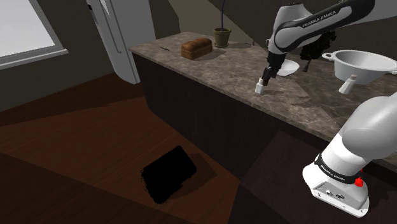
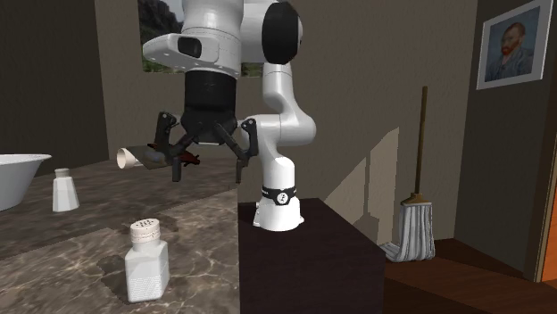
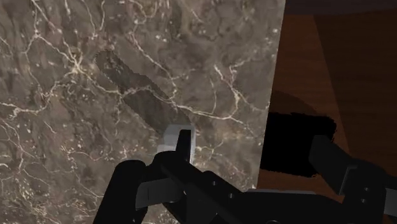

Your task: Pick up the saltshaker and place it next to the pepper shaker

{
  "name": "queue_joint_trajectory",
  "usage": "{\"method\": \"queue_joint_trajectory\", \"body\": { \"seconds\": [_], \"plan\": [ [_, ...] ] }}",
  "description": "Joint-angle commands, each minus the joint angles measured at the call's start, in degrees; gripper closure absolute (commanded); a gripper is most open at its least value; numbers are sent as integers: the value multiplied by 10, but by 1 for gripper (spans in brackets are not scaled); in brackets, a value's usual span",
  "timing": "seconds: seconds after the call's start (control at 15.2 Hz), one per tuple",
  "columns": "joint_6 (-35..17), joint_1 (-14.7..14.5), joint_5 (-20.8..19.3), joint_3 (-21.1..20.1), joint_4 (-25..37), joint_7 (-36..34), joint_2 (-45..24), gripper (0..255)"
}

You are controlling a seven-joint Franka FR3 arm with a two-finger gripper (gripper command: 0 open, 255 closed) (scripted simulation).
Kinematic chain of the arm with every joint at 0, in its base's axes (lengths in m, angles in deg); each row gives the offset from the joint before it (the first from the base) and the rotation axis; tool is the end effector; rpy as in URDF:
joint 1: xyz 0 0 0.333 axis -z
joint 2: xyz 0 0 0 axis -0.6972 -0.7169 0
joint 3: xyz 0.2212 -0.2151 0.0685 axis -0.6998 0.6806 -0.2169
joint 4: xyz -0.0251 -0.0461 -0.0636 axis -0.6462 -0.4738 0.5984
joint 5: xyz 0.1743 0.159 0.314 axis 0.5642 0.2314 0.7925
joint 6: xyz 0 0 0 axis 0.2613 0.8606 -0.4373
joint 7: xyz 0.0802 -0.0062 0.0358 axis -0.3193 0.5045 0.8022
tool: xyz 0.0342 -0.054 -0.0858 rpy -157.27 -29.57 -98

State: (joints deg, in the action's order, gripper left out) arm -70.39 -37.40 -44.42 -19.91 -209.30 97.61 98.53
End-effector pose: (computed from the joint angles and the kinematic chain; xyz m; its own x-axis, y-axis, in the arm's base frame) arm 0.3853 -0.1853 0.4118 0.9996 -0.0168 0.0231 -0.0182 -0.9978 0.0645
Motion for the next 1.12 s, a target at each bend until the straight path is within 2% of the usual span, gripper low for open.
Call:
{"method": "queue_joint_trajectory", "body": {
  "seconds": [0.0,0.33,0.79,1.06],
  "plan": [
    [-41,1,1,14,13,14,-38,0],
    [-119,4,23,47,57,63,-128,0],
    [-176,3,41,54,44,77,-175,0],
    [-181,3,43,54,43,78,-179,0]
  ]
}}
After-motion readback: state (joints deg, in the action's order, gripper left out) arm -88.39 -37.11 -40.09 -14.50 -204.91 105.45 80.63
